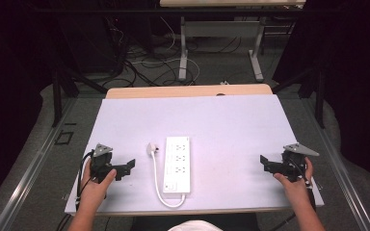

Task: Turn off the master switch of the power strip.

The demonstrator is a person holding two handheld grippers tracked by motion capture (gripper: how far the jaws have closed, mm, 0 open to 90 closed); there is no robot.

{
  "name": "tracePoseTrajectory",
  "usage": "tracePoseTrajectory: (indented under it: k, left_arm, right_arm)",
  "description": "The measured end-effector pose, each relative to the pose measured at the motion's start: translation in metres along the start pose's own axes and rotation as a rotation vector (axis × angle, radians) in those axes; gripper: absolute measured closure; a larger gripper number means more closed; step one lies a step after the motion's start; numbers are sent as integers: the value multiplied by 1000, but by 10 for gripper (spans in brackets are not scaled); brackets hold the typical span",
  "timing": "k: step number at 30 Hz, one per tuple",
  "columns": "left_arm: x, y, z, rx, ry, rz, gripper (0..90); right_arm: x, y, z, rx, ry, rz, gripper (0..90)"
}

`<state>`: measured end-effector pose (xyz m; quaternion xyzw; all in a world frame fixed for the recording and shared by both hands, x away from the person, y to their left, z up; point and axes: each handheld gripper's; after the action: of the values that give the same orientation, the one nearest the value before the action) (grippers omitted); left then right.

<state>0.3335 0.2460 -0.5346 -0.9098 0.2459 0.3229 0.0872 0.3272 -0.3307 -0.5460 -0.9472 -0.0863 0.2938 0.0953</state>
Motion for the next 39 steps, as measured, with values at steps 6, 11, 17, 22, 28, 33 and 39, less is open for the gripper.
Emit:
tracePoseTrajectory:
  k: [6,11,17,22,28,33,39]
  left_arm:
    - [0,0,-1,-20,23,15,3]
    - [-2,4,-2,18,18,11,3]
    - [-3,9,-4,26,38,5,3]
    - [-4,13,-7,54,49,4,3]
    - [-5,19,-11,97,53,10,34]
    - [-7,28,-15,131,44,31,129]
    - [-8,36,-18,149,47,58,163]
  right_arm:
    - [-1,-6,2,0,-6,-30,0]
    - [1,-10,3,-21,-2,-37,0]
    - [2,-16,6,-40,13,-32,0]
    - [-2,-17,6,-52,16,-43,0]
    - [-1,-17,7,-45,19,-44,0]
    - [-1,-17,7,-40,22,-48,0]
    - [-2,-18,7,-37,14,-51,0]
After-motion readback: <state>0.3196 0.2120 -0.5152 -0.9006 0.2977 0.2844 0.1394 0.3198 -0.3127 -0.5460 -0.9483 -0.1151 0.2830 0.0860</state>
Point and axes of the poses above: each handheld gripper's, and its own axes: x roughly forward along the jaws, z roughly out of its underside, y roughly to its right, and after that the axes turned 11 degrees about x, right-handed
